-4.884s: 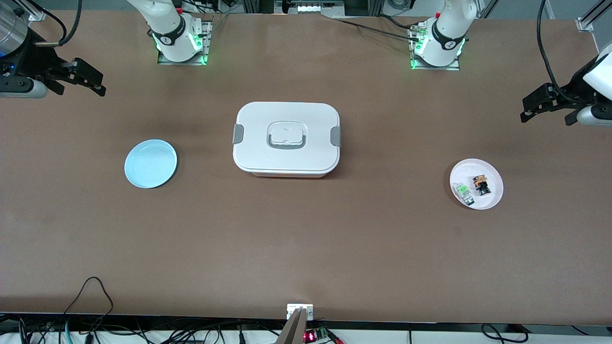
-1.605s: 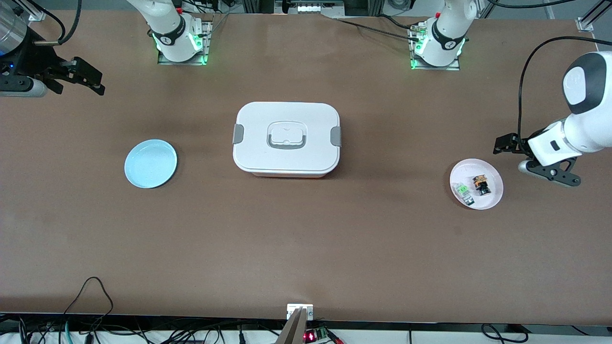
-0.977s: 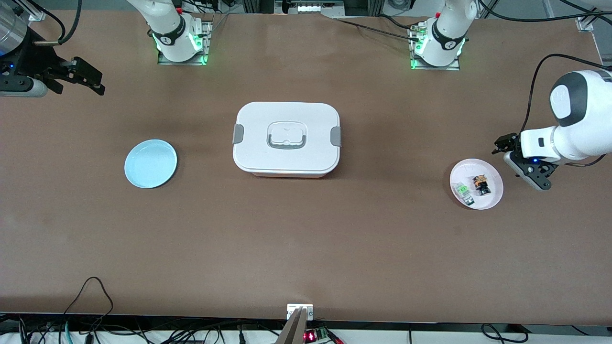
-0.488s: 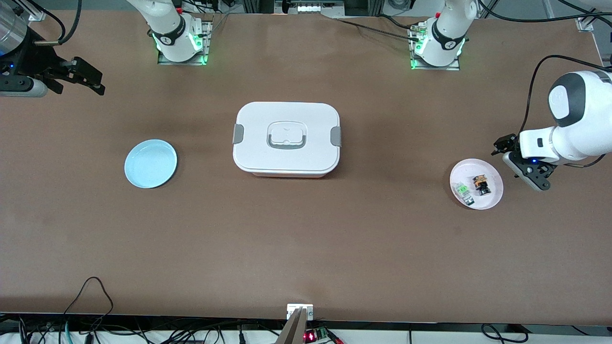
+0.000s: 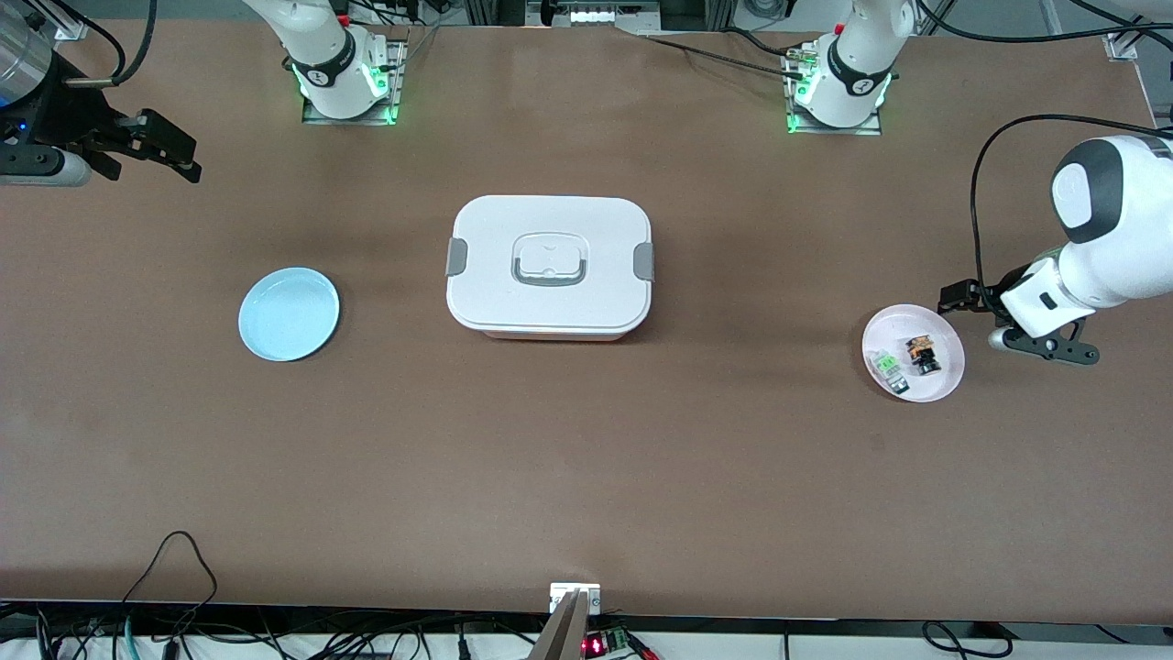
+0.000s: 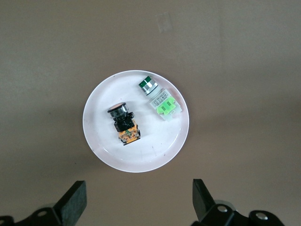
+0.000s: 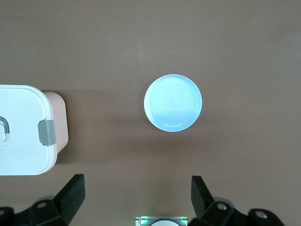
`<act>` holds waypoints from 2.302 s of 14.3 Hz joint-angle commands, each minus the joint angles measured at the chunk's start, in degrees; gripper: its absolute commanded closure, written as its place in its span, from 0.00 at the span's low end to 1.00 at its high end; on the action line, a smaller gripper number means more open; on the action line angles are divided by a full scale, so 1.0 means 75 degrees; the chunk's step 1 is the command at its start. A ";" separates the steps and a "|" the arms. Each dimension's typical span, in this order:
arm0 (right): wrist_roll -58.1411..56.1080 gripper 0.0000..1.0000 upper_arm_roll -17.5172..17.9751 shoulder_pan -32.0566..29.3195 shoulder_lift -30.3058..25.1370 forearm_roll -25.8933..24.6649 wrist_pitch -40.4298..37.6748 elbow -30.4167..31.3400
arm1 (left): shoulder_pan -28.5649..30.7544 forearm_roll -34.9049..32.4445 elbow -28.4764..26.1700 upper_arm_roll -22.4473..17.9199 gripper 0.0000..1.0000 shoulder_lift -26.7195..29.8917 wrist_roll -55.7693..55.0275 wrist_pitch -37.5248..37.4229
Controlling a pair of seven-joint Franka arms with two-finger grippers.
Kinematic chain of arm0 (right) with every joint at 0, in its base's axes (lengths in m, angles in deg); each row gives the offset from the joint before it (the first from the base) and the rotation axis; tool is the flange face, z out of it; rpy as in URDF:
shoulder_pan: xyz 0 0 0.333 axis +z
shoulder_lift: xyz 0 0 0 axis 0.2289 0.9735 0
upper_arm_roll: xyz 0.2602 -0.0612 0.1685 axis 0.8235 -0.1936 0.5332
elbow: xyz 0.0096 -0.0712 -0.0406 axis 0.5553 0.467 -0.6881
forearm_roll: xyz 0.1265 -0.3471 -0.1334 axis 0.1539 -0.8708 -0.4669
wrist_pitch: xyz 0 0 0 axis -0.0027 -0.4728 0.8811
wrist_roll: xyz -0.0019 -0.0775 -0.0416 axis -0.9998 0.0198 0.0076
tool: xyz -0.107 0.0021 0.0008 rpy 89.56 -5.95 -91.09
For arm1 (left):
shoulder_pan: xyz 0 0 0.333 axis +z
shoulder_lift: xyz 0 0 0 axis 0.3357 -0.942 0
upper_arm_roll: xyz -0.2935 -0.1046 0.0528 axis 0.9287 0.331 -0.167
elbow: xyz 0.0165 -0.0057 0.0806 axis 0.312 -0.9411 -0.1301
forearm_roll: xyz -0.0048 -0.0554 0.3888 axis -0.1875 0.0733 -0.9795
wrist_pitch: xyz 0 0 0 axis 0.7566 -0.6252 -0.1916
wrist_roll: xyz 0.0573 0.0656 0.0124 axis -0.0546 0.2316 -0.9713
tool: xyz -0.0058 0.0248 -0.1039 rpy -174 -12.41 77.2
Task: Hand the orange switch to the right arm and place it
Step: 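Move the left gripper over the small white plate, then lower the left gripper and grasp the black-orange switch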
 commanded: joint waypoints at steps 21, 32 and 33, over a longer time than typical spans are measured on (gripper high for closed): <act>-0.0086 0.00 0.0155 -0.0107 -0.0047 -0.0050 -0.0107 -0.0078 | 0.0036 -0.0240 -0.0517 -0.0402 0.00 -0.1632 0.9872 0.2682; 0.0172 0.00 0.0635 -0.0107 -0.0046 -0.0073 0.0140 -0.0031 | 0.0012 -0.0193 -0.0799 -0.0402 0.00 -0.2336 0.9860 0.3925; 0.0172 0.00 0.0624 -0.0107 -0.0047 -0.0073 0.0151 -0.0031 | 0.0012 -0.0147 -0.0799 -0.0402 0.02 -0.2347 0.9860 0.3925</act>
